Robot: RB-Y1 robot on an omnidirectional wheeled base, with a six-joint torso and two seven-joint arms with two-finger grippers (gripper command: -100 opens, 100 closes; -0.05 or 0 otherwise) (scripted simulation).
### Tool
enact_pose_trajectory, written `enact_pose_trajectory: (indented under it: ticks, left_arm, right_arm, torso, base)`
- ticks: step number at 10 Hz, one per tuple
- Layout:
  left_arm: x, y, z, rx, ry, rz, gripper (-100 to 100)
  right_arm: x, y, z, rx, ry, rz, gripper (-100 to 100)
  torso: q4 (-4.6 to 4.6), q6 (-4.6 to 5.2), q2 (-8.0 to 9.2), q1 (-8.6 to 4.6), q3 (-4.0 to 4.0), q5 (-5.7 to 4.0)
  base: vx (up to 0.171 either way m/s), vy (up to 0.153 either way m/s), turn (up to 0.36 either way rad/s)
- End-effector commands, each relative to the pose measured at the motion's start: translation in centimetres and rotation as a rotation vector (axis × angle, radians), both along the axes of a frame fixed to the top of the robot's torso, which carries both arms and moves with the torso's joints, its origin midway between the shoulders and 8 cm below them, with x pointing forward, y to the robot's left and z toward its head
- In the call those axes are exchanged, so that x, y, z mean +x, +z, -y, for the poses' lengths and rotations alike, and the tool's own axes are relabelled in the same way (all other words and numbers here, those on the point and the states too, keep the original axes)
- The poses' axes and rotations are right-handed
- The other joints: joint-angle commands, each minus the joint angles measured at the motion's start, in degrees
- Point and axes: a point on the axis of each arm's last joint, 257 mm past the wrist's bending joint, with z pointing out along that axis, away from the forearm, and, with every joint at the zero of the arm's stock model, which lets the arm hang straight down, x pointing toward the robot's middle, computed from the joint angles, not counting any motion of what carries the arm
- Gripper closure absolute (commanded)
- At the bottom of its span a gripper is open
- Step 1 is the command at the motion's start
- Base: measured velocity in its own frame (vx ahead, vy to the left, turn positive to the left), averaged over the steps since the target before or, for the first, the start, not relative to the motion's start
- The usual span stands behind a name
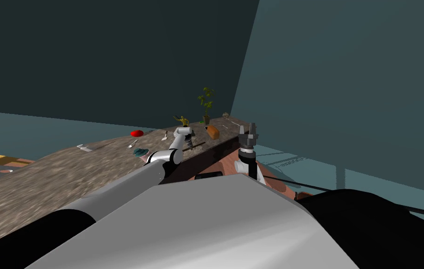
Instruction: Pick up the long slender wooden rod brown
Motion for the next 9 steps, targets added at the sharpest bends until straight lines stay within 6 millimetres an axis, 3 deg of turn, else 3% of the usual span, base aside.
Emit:
enact_pose_trajectory:
  ticks: [1, 2, 3, 4, 7, 8, 9]
  left_arm:
    - [-1.0, -0.1, 1.1, -0.016, -0.004, -0.042, -100]
    - [-0.6, -0.2, 0.7, -0.01, -0.003, -0.026, -100]
    - [-0.7, -0.2, 0.7, -0.011, -0.003, -0.03, 0]
    - [-0.9, -1.4, 0.5, -0.011, -0.004, -0.028, -100]
    - [-1.1, -2.0, 0.5, -0.011, -0.005, -0.031, -100]
    - [-1.1, -2.1, 0.5, -0.011, -0.005, -0.028, 100]
    - [-1.1, -2.1, 0.5, -0.011, -0.005, -0.029, 100]
  right_arm:
    - [0.0, 0.0, 0.0, 0.0, 0.0, 0.0, 0]
    - [0.0, 0.0, 0.0, 0.0, 0.0, 0.0, 0]
    - [0.0, 0.0, 0.0, 0.0, 0.0, 0.0, 0]
    - [0.0, 0.0, 0.0, 0.0, 0.0, 0.0, 0]
    - [0.0, 0.0, 0.0, 0.0, 0.0, 0.0, 0]
    - [0.0, 0.0, 0.0, 0.0, 0.0, 0.0, 0]
    - [0.0, 0.0, 0.0, 0.0, 0.0, 0.0, 0]
  torso:
    - [0.0, 0.0, 0.0, 0.0, 0.0, 0.0]
    - [0.0, 0.0, 0.04, 0.0, 0.02, 0.0]
    - [0.02, -0.01, 0.11, -0.06, 0.06, -0.01]
    - [0.04, 0.0, 0.17, -0.11, 0.1, -0.02]
    - [0.03, 0.0, 0.16, -0.19, 0.09, -0.04]
    - [0.04, 0.0, 0.18, -0.17, 0.1, -0.04]
    - [0.05, 0.0, 0.2, -0.15, 0.11, -0.04]
  base:
    - [0.039, 0.04, -0.027]
    - [0.015, 0.019, -0.008]
    - [0.0, 0.0, 0.0]
    - [0.01, -0.008, 0.006]
    - [0.011, -0.012, 0.005]
    - [0.0, 0.0, 0.0]
    - [0.0, 0.0, 0.0]
